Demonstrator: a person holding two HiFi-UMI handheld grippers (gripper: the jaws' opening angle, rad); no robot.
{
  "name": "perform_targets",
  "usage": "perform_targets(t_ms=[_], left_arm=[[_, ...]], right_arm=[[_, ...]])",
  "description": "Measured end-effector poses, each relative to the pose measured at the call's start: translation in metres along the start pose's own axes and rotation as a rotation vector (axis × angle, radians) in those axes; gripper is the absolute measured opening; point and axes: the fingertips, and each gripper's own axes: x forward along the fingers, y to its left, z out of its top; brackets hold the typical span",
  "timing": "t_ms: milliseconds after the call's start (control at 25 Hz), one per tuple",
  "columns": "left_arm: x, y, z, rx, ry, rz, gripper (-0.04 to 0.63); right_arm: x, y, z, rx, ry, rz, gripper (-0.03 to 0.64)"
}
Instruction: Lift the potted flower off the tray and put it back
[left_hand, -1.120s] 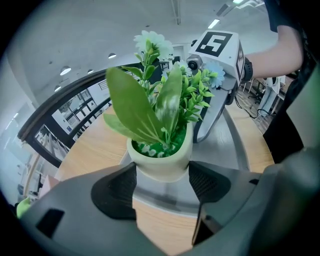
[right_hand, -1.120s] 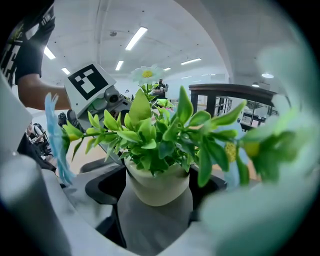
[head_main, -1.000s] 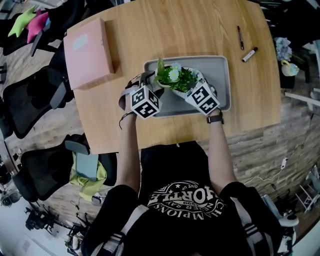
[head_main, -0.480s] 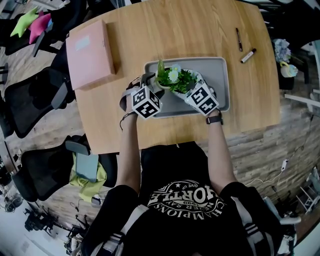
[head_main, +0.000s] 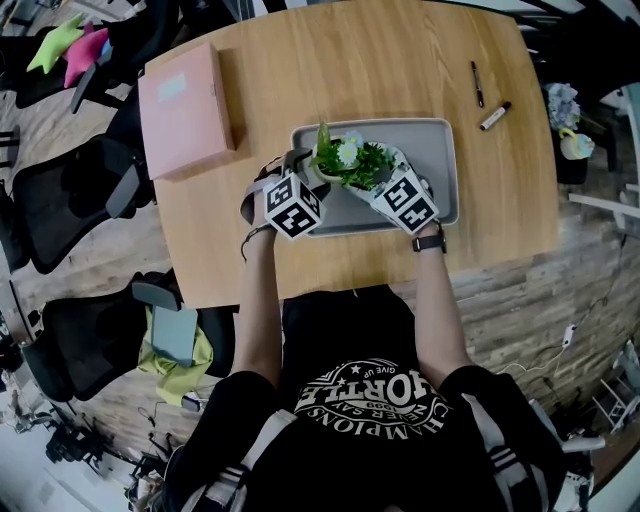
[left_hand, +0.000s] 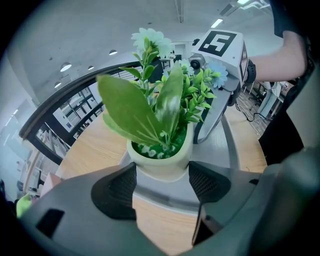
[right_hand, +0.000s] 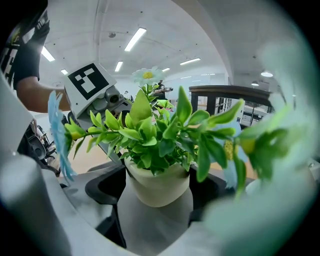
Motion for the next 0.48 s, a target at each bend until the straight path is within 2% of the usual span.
perform_targets(t_ms=[480], left_arm=[[-0.012, -0.002, 0.0, -0.028, 0.018, 0.013, 0.344]], right_arm=[[-0.005, 0.007, 0.01, -0.021, -0.002, 0.005, 0.413]])
